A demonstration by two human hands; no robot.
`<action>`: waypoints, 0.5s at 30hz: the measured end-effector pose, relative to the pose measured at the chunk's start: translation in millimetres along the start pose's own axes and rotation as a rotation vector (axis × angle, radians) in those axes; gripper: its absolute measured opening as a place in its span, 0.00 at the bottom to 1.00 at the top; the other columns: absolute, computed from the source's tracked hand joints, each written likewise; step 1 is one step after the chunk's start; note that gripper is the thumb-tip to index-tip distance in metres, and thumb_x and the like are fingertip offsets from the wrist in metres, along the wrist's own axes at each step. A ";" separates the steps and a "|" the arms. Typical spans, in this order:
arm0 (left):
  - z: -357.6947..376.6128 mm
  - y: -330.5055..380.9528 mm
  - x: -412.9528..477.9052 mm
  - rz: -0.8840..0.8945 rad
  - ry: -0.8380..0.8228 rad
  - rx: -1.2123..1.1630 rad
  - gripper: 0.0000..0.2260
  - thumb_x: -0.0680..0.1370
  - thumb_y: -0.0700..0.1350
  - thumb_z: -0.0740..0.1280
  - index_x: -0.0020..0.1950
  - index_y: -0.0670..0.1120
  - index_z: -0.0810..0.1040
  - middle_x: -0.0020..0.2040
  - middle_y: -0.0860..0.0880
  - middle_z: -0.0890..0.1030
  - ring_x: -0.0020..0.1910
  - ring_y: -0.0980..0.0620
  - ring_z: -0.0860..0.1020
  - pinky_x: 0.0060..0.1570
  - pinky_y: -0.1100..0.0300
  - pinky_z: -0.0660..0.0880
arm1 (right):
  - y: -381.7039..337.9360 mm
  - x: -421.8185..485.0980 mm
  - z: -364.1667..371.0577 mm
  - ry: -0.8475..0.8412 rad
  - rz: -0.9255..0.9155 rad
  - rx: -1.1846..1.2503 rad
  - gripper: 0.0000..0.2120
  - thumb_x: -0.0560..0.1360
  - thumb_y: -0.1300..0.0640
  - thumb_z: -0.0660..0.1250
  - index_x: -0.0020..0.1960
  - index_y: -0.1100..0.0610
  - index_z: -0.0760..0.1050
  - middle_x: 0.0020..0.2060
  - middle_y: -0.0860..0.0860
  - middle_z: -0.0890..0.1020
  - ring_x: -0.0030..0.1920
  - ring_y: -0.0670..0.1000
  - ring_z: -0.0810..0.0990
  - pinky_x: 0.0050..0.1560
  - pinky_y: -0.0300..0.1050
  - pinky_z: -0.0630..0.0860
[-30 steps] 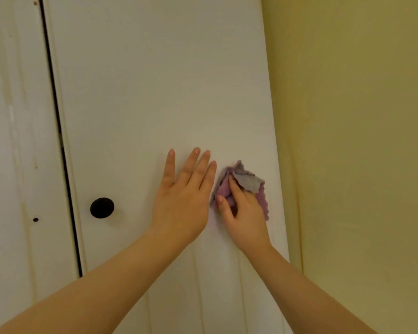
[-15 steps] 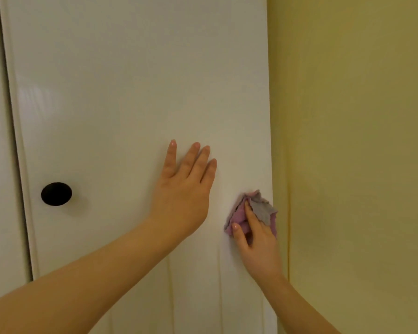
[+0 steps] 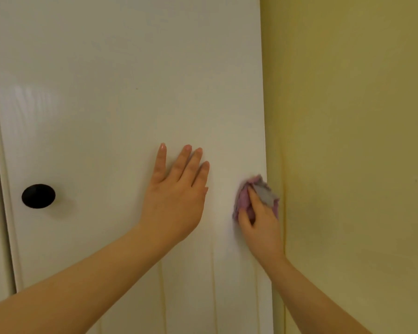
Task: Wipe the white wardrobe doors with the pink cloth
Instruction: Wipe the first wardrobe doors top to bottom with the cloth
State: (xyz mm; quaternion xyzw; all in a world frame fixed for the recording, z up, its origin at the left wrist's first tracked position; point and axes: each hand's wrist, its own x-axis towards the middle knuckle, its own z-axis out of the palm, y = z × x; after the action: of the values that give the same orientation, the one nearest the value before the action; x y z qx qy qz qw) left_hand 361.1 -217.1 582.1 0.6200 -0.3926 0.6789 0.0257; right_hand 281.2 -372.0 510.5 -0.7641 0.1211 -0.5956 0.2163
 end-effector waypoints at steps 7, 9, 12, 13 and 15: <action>-0.5 -2.4 0.0 0.028 -0.067 -0.026 0.22 0.78 0.47 0.53 0.66 0.38 0.75 0.67 0.38 0.73 0.68 0.39 0.70 0.70 0.40 0.46 | 10.8 -50.3 7.1 -0.086 0.104 0.054 0.22 0.76 0.65 0.58 0.68 0.53 0.68 0.60 0.48 0.75 0.64 0.45 0.70 0.66 0.31 0.61; -2.8 -3.9 0.0 0.044 -0.099 -0.032 0.24 0.77 0.48 0.51 0.67 0.37 0.73 0.69 0.37 0.71 0.69 0.38 0.68 0.70 0.40 0.45 | 18.2 -54.6 -0.8 -0.131 0.088 -0.020 0.22 0.75 0.61 0.55 0.68 0.52 0.67 0.61 0.48 0.75 0.64 0.52 0.73 0.67 0.51 0.66; -9.0 -1.7 -2.6 0.059 -0.097 -0.048 0.24 0.77 0.47 0.51 0.69 0.37 0.71 0.70 0.38 0.69 0.70 0.39 0.67 0.71 0.41 0.44 | 13.8 -9.7 -5.9 -0.125 0.085 -0.061 0.23 0.76 0.68 0.56 0.70 0.56 0.67 0.63 0.54 0.75 0.63 0.54 0.72 0.67 0.55 0.65; -11.6 -1.0 -5.1 0.067 -0.097 -0.057 0.24 0.78 0.47 0.51 0.69 0.37 0.71 0.70 0.38 0.69 0.70 0.39 0.67 0.71 0.41 0.44 | 9.0 0.6 -5.7 -0.108 0.083 -0.048 0.24 0.76 0.70 0.56 0.70 0.57 0.67 0.64 0.54 0.74 0.64 0.54 0.71 0.67 0.54 0.65; -15.6 -1.5 -11.7 0.070 -0.100 -0.070 0.23 0.78 0.46 0.51 0.69 0.37 0.70 0.71 0.38 0.69 0.71 0.39 0.66 0.71 0.42 0.44 | 4.7 -9.5 0.3 -0.100 0.130 -0.009 0.23 0.76 0.69 0.55 0.70 0.56 0.67 0.64 0.54 0.74 0.64 0.54 0.71 0.66 0.52 0.67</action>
State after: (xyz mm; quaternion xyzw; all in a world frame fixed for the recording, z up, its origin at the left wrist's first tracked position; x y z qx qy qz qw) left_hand 351.8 -201.9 574.0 0.6376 -0.4383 0.6335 0.0038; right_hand 279.4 -371.9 500.1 -0.7842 0.1621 -0.5410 0.2570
